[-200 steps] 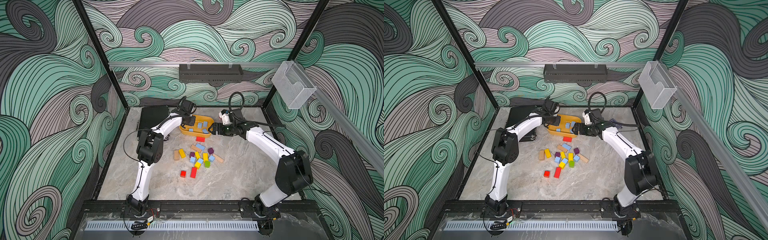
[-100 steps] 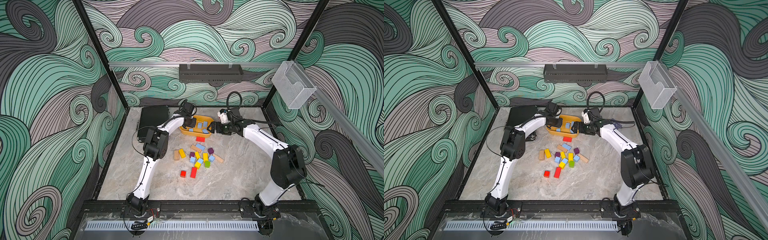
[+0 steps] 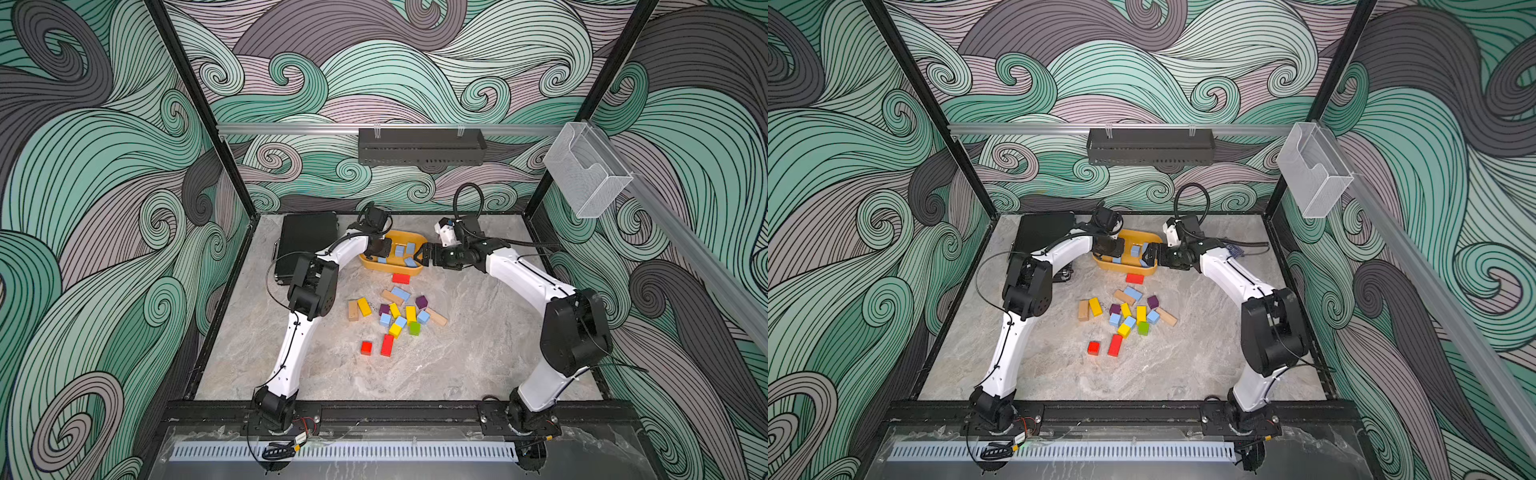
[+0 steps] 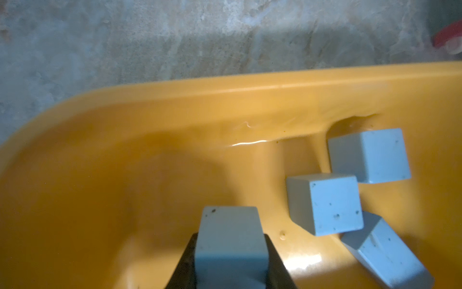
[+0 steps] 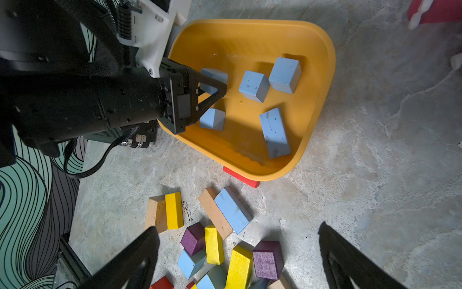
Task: Pick out the blue building blocks
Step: Place the building block in the storage box, then pick up the building block from the center of the board.
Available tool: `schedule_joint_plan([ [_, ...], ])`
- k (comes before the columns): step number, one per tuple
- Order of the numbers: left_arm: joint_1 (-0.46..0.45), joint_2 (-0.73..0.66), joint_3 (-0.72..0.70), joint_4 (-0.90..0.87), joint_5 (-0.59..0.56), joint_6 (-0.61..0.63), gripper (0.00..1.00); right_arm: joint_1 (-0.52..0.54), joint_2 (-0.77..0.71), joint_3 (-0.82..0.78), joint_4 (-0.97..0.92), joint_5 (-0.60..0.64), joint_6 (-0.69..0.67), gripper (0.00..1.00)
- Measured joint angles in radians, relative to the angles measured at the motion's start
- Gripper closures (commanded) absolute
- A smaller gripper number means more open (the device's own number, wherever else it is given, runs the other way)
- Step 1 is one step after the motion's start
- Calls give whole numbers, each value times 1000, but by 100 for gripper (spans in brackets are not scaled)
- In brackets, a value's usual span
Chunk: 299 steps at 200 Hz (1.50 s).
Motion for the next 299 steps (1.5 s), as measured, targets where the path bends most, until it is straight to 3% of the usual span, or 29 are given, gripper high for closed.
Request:
schedule_joint_plan([
  [28,0,11,8,1,6,-4,86,0,0,0,1,-2,0,1],
  [59,0,12,8,0,24,-14,65,0,0,0,1,-2,0,1],
  [128,0,8,8,0,85,-60,33,0,-9,-1,1,-5,-2,1],
  [216,0,-130,-43,2,112,-108,19,0,-129,-30,-19,0,-5,1],
  [261,0,-262,-69,-4,93,-115,19,0,-232,-70,-29,8,-15,1],
  [299,-5,-402,-174,-6,57,-115,19,0,-326,-115,-45,14,-24,1],
])
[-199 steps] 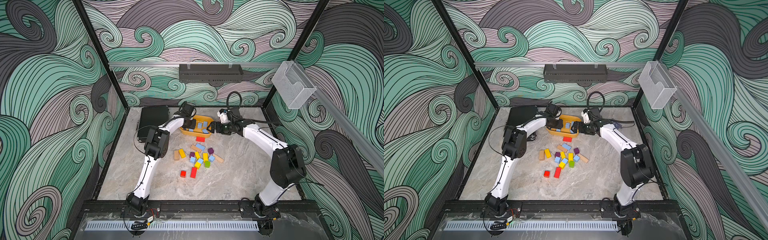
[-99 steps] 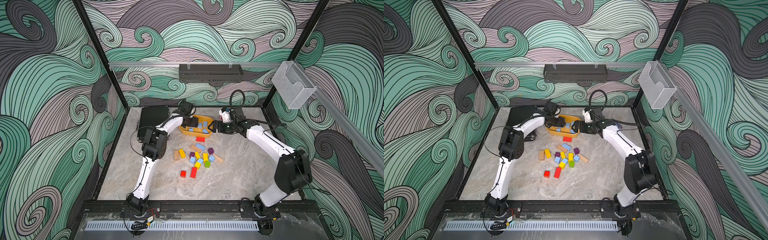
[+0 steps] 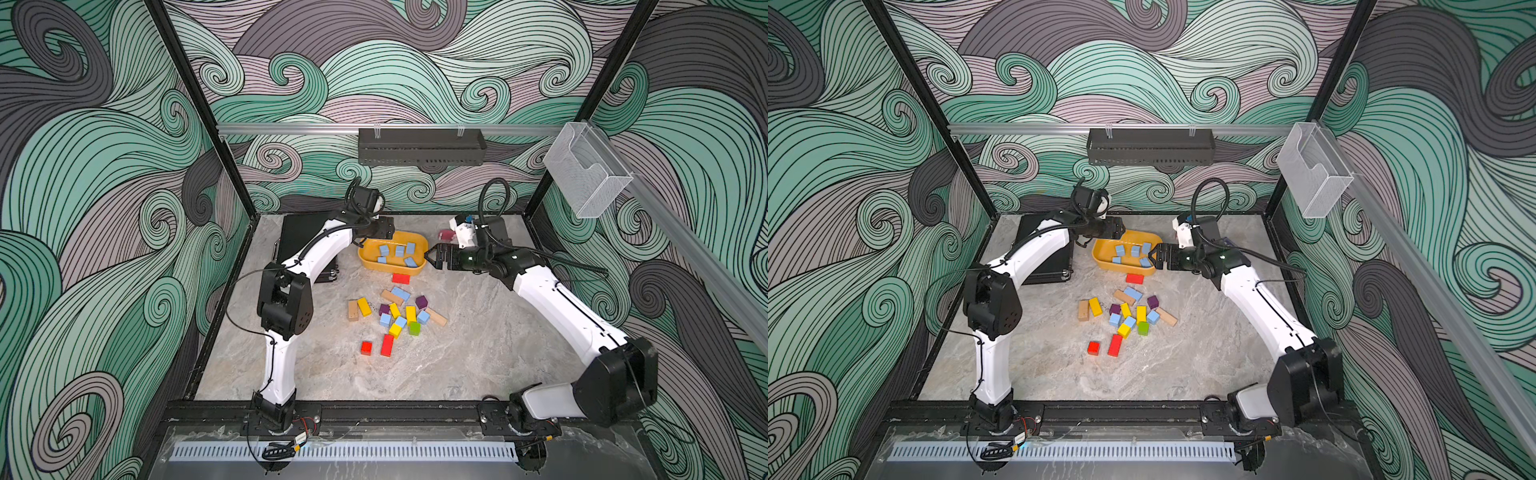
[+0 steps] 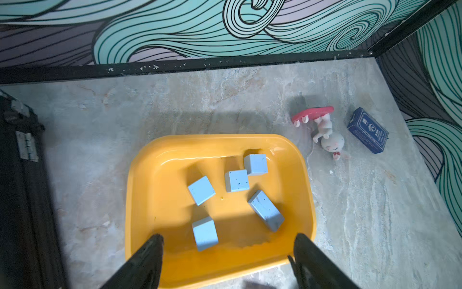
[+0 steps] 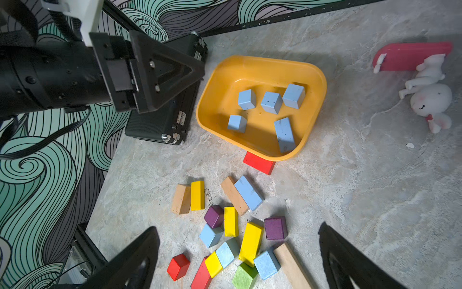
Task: Pick out the blue building blocks
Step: Pick up the building block from the center of the board.
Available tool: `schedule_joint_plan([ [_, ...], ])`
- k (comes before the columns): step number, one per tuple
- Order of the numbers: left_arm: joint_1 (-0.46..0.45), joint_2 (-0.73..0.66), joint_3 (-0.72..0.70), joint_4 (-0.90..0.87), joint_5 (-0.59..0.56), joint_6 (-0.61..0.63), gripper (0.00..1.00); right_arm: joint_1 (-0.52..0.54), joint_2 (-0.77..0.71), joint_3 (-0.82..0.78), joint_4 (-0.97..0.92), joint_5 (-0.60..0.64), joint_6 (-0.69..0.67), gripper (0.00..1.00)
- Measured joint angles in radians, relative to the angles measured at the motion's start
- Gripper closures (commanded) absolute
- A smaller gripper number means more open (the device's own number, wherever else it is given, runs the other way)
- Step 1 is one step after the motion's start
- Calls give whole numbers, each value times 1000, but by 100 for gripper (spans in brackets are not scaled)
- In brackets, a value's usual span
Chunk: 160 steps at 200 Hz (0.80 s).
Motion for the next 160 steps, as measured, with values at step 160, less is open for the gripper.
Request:
schedule_joint_plan([
  [160,-109,-544,-481,-26,-142,42,20,0,-320,-249,-72,-19,-24,1],
])
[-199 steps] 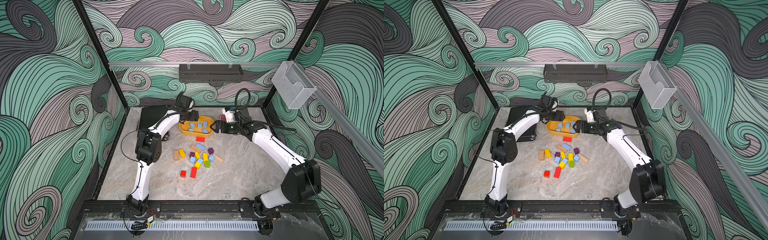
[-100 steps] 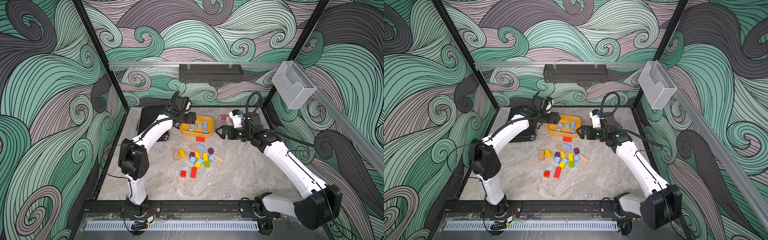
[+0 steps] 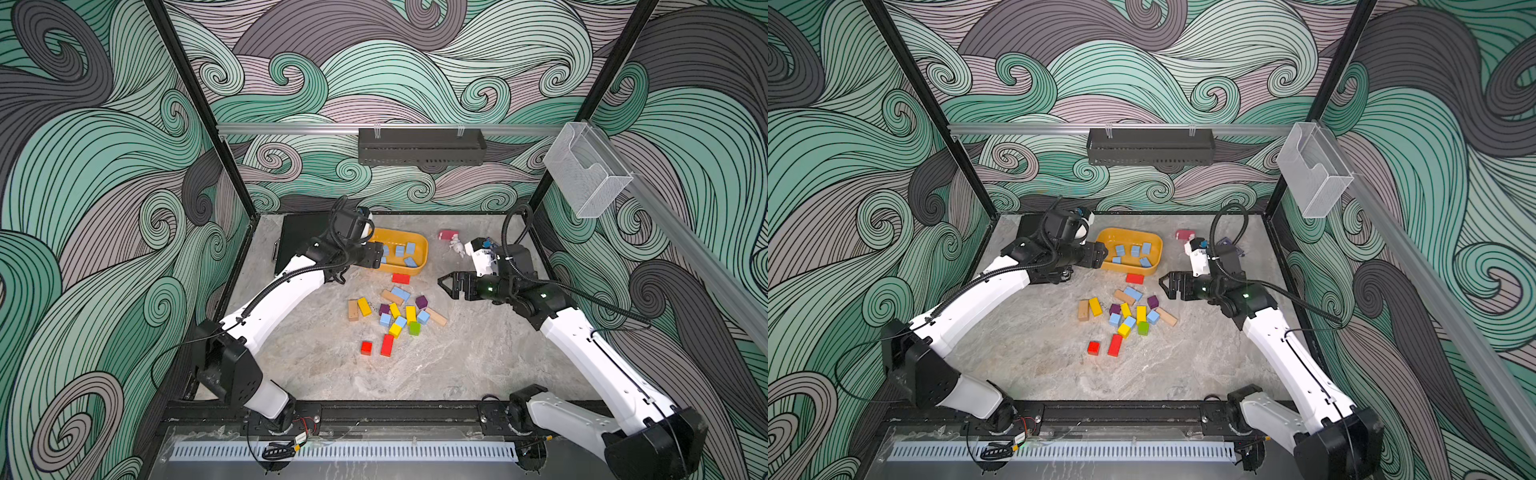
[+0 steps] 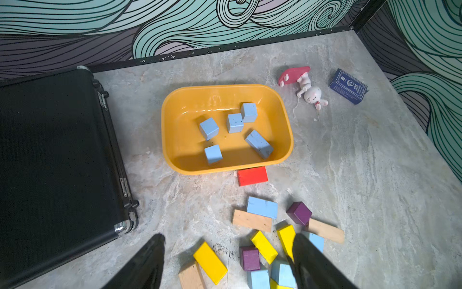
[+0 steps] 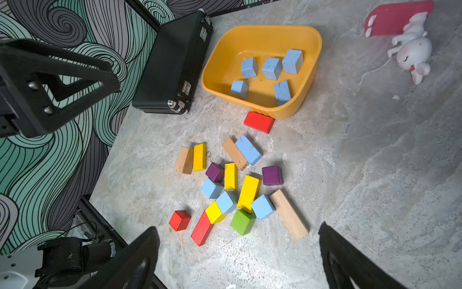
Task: Pick out the blue building blocks
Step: Pick up the building block from the center of the board.
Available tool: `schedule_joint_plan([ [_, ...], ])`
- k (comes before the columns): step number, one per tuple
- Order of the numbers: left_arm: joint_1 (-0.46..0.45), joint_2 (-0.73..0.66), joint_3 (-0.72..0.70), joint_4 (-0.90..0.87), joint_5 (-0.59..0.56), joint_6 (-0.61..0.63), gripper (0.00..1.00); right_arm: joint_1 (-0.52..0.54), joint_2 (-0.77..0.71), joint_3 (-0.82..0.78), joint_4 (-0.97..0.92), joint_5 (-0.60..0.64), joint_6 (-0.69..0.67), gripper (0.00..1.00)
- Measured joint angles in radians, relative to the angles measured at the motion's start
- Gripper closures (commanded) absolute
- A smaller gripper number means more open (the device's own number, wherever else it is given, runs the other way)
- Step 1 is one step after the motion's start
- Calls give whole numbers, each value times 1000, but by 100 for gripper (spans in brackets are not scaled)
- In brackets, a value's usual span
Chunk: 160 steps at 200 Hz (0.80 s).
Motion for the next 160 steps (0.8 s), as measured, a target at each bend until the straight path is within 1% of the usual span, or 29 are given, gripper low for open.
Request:
schedule_joint_plan([
  [62,-27,-113,-156,-15,-24,0,18,4,-7,-36,1,-43,22,1],
  [96,-38,-123,-210,-15,-26,1,17,8,6,-60,3,-62,23,1],
  [130,-56,-127,-251,-19,-25,1,13,11,30,-91,19,-78,32,1],
  [160,-73,-127,-294,-17,-25,-23,10,14,47,-119,33,-90,41,1],
])
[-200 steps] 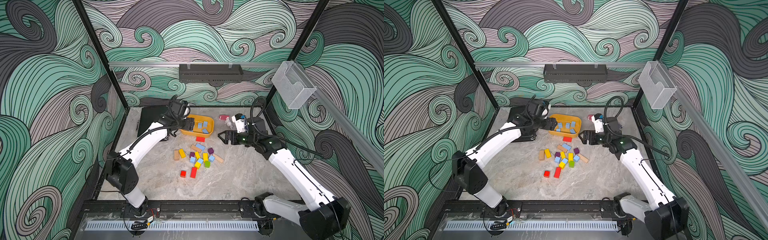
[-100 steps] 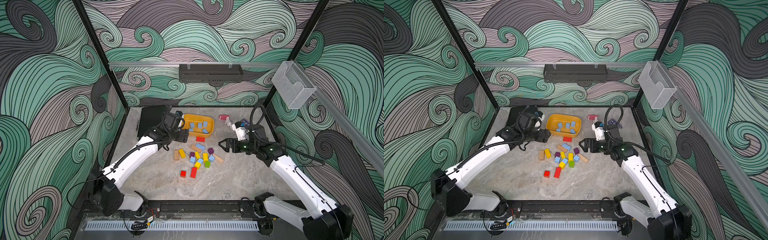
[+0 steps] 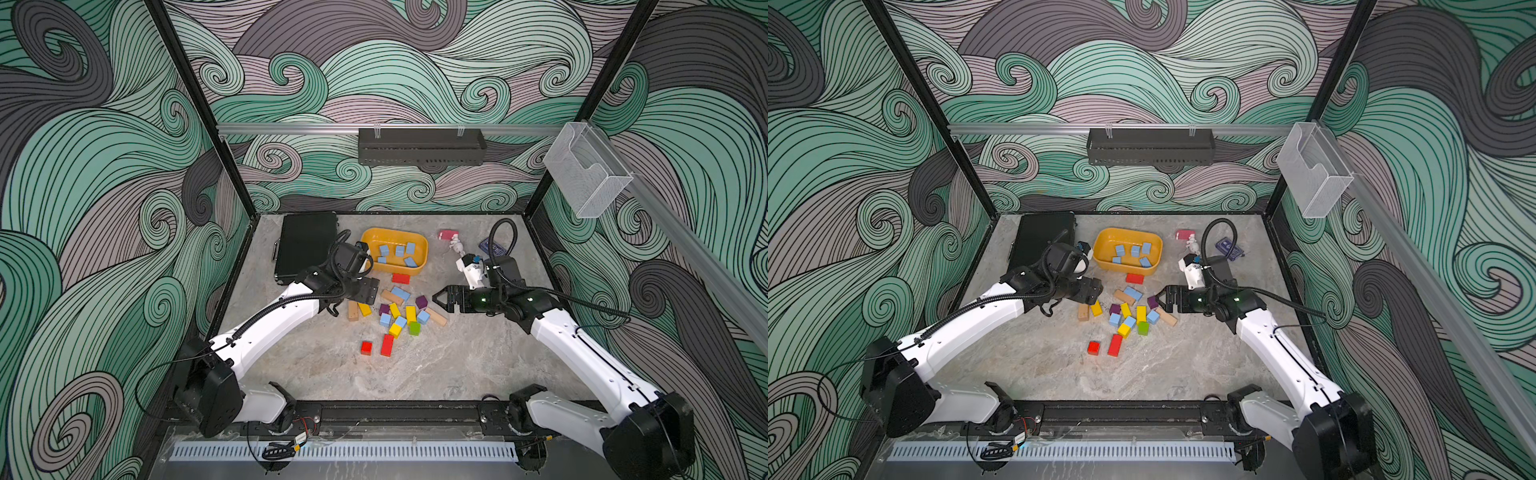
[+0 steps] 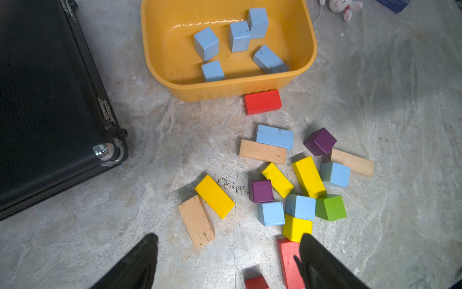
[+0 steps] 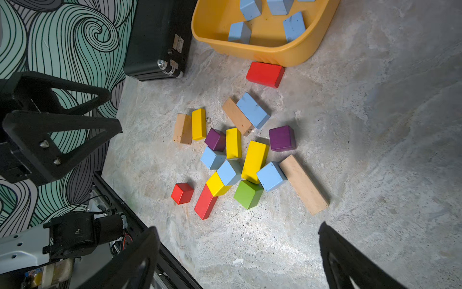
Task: Pick out the blue building blocks
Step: Pick up the building block from the center of the board.
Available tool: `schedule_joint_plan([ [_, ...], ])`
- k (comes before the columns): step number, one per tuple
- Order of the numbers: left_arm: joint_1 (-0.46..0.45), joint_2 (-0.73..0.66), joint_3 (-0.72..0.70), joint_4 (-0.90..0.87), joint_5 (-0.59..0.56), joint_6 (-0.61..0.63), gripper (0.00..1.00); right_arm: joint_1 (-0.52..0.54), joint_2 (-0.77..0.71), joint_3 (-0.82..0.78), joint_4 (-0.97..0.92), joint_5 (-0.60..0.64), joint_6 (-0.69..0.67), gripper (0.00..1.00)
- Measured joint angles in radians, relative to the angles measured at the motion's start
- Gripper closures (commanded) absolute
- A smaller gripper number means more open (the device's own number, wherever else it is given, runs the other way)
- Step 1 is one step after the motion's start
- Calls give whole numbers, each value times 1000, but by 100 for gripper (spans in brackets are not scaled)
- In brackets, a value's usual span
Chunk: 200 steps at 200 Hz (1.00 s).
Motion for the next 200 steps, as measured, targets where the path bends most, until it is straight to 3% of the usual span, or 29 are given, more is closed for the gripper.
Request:
schedule_joint_plan([
  [79,-39,19,-111,78,-2,-76,6,5,53,0,39,-4,8,1],
  [200,-64,223,-122,135,17,-117,9,5,92,-1,56,-4,10,1],
])
